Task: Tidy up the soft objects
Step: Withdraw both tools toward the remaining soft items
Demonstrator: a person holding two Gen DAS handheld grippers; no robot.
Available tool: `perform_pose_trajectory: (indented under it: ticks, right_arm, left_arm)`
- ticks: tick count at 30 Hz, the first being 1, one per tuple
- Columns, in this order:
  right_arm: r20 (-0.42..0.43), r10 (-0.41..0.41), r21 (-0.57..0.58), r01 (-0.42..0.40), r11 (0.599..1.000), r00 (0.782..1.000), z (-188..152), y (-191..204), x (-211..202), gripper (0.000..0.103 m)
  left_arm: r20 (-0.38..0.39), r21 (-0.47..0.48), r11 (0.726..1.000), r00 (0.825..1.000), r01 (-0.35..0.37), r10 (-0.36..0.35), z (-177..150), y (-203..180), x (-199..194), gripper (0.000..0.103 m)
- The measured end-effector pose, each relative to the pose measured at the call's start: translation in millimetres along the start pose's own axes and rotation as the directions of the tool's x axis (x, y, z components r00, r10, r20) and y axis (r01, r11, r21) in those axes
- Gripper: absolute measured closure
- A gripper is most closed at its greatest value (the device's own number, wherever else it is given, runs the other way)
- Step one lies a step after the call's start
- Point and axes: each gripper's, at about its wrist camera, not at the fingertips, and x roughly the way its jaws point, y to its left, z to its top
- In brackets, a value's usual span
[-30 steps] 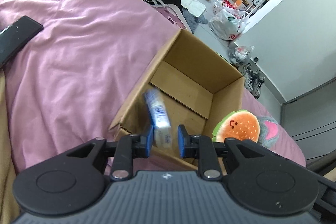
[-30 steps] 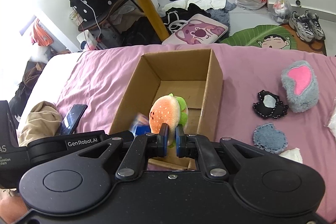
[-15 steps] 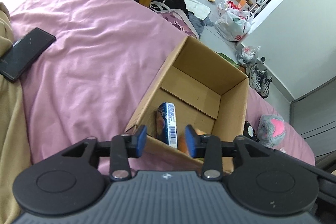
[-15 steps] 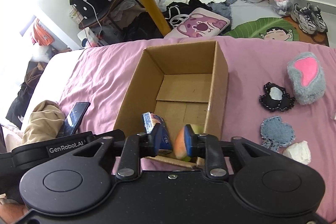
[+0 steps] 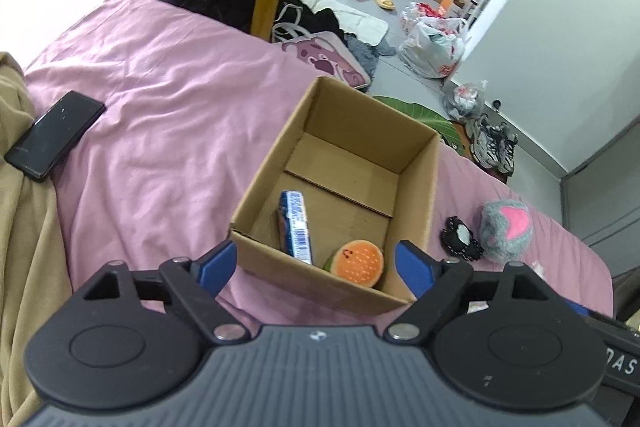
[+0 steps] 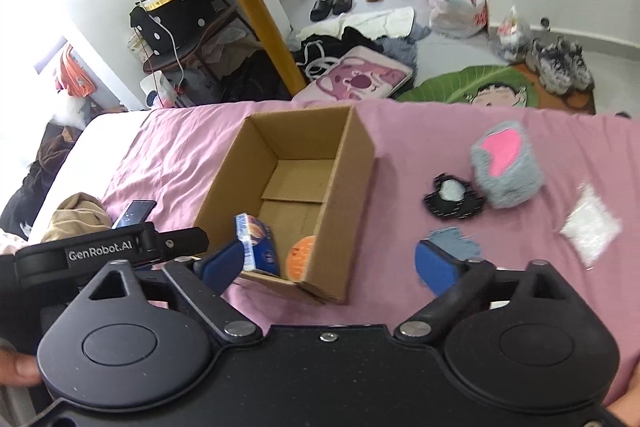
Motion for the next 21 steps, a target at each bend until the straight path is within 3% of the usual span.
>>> perform_pose_trajectory:
  ticks: [7, 12, 21]
  right_arm:
    - [0.020, -0.029, -0.004, 0.029, 1.000, 0.999, -3.8, -30.1, -21.1, 0.000]
    - [0.034, -0.035, -0.017, 0.035, 0.999, 0.999, -7.6, -46.5, -34.9, 0.000]
    - [0.061, -0.043, -0.002, 0.043, 0.999, 0.997, -17.9, -82.4, -55.9, 0.000]
  left_arm:
    - [-0.004, 0.059, 0.998, 1.000, 0.012, -0.012, -11.8, -24.3, -12.6, 0.009]
    - [0.035, 0.114, 0.993, 0.999, -0.011, 0.007, -23.1, -42.0, -22.0, 0.001]
    - [0.032, 0.158, 0.987, 0.999, 0.018, -0.023, -40.3, -71.6, -29.4, 0.001]
